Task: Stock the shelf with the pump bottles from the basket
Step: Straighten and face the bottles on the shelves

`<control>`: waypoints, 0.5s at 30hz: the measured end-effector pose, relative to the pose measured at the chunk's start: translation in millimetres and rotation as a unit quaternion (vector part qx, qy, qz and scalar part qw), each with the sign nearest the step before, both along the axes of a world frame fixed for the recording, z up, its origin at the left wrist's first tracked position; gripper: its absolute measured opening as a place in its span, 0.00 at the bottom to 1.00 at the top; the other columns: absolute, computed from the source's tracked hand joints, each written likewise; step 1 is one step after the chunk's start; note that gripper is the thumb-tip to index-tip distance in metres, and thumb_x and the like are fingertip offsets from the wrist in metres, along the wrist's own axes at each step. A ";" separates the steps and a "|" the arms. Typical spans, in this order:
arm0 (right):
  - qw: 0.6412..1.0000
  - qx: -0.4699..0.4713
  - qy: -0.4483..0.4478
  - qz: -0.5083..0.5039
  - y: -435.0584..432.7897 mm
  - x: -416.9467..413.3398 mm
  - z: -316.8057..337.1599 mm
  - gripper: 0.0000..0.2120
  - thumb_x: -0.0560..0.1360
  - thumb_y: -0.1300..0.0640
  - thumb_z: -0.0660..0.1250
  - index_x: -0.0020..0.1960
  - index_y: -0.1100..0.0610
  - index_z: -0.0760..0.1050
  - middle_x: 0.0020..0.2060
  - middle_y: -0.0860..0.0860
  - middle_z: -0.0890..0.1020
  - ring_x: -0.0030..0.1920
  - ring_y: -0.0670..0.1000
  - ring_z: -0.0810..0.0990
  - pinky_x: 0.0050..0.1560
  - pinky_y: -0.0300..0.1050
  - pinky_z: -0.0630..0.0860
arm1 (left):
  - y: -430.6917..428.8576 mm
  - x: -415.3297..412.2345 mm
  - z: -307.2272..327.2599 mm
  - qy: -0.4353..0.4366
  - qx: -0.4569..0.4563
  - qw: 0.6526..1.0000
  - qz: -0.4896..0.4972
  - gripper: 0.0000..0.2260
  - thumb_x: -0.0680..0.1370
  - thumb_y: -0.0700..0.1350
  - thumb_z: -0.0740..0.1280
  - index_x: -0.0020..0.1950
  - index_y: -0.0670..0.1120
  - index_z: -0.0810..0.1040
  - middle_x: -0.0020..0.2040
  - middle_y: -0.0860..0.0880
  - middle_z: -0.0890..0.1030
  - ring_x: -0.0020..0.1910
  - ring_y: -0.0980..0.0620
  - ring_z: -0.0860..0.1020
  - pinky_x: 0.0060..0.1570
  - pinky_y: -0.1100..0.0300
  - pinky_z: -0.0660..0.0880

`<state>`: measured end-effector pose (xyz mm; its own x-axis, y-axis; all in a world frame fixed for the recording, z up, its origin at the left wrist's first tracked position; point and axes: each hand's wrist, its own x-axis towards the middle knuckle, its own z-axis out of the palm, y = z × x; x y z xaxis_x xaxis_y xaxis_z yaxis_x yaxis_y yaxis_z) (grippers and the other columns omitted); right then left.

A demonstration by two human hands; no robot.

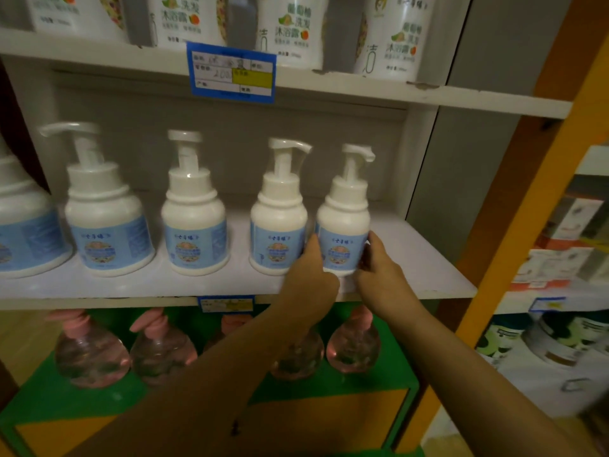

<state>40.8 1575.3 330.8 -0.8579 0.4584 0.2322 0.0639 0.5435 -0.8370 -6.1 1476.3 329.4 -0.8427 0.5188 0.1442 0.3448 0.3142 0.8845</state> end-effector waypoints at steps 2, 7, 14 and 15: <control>0.999 0.036 -0.010 -0.003 4.2 4.7 -0.2 0.25 0.75 0.69 0.56 0.69 0.52 0.60 0.64 0.54 0.75 0.52 0.47 0.71 0.51 0.39 0.67 | -0.3 5.2 0.0 0.019 -0.006 1.000 -0.006 0.28 0.74 0.32 0.57 0.72 0.47 0.55 0.68 0.43 0.71 0.63 0.44 0.71 0.64 0.54 0.69; 0.998 0.052 -0.031 -0.003 13.1 5.3 0.7 0.23 0.74 0.70 0.56 0.67 0.54 0.62 0.61 0.56 0.76 0.50 0.49 0.72 0.50 0.42 0.69 | 9.2 11.3 3.1 0.049 -0.064 0.996 -0.023 0.30 0.75 0.34 0.58 0.74 0.46 0.49 0.67 0.41 0.69 0.60 0.39 0.72 0.58 0.43 0.74; 0.999 0.029 -0.023 -0.015 15.7 -1.8 0.3 0.19 0.76 0.66 0.57 0.65 0.55 0.62 0.60 0.56 0.77 0.48 0.50 0.73 0.47 0.42 0.69 | 12.7 7.0 7.0 0.033 -0.082 0.995 -0.042 0.32 0.76 0.35 0.57 0.74 0.45 0.43 0.67 0.35 0.69 0.61 0.37 0.73 0.58 0.47 0.73; 0.999 0.027 -0.022 -0.017 15.7 -2.3 0.4 0.19 0.76 0.66 0.57 0.66 0.55 0.62 0.60 0.56 0.77 0.48 0.50 0.73 0.47 0.41 0.69 | 12.5 6.8 7.9 0.024 -0.079 0.996 -0.042 0.32 0.76 0.36 0.57 0.75 0.46 0.42 0.66 0.33 0.70 0.61 0.35 0.73 0.57 0.45 0.74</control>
